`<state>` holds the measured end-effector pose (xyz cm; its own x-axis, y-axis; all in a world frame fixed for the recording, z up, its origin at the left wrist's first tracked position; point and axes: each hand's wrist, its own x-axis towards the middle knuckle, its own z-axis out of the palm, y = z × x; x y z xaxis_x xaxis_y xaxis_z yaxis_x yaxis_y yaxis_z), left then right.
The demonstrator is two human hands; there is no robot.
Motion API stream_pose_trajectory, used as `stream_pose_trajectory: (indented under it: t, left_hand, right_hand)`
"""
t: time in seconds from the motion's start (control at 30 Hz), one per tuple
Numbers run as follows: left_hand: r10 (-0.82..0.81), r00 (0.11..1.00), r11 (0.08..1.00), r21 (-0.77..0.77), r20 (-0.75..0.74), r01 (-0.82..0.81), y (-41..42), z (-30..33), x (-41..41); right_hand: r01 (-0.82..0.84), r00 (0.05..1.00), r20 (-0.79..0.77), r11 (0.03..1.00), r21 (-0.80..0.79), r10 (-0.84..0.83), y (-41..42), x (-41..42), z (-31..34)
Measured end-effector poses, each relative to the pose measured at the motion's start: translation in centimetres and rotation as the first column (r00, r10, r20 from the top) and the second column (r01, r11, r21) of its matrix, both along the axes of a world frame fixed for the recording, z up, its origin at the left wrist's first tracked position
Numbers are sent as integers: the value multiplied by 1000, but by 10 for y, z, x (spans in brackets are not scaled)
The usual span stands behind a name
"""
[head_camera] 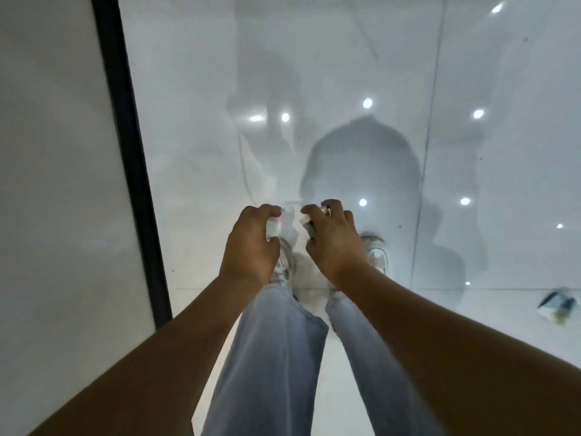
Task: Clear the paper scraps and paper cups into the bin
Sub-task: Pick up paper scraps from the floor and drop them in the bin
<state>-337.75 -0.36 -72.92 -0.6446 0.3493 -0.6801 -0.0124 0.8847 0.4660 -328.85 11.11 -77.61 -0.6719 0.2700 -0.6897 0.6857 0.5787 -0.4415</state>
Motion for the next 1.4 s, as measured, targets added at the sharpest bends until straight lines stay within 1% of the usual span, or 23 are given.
stream_pose_trajectory:
  t: [0.07,0.17,0.27,0.37,0.53,0.6,0.67,0.73,0.83,0.93,1.03,1.17,1.27,1.4]
  left_hand:
    - [-82,997,995,50,-15,83,23,52,-5]
    - [-274,961,960,46,-30,275,56,133,-10]
    - [-455,889,888,49,-61,458,88,216,-10]
    - [-589,802,802,50,-104,595,116,286,-5]
    - [-701,684,695,24,-204,719,151,374,9]
    - [-761,607,623,2,-227,782,154,401,18]
    - [-793,559,581,-26,-244,813,151,417,24]
    - [-847,460,488,-46,-267,872,143,435,32]
    - [-919,275,307,-75,-282,949,126,458,43]
    - [-954,79,113,-101,-290,988,108,482,55]
    - [-946,-115,-75,-142,-304,987,90,503,74]
    - [-899,-336,-294,-182,-281,938,71,526,109]
    - [-844,-459,-425,-176,-278,888,62,537,144]
    - [-797,-532,-520,-121,-287,845,47,546,205]
  right_hand:
    - [34,999,-6,999,21,-34,17,2,56]
    - [127,992,-5,991,36,-126,44,3,146]
    - [208,978,-5,977,44,-208,65,8,236]
    - [262,965,-23,964,42,-261,75,15,314]
    - [453,891,-59,891,38,-451,83,34,409]
    - [511,859,-71,857,69,-507,82,51,439]
    - [561,827,-83,824,80,-555,78,66,458]
    - [634,774,-86,766,112,-628,66,85,479]
    - [735,675,-80,659,157,-734,38,110,504]
    - [824,558,-67,543,164,-827,3,131,526]
    - [898,429,-73,416,143,-900,-35,156,544]
    - [963,240,-96,225,146,-966,-88,195,565]
    - [980,117,-106,97,176,-987,-123,228,574]
    - [980,-68,-133,-91,176,-989,-172,278,583]
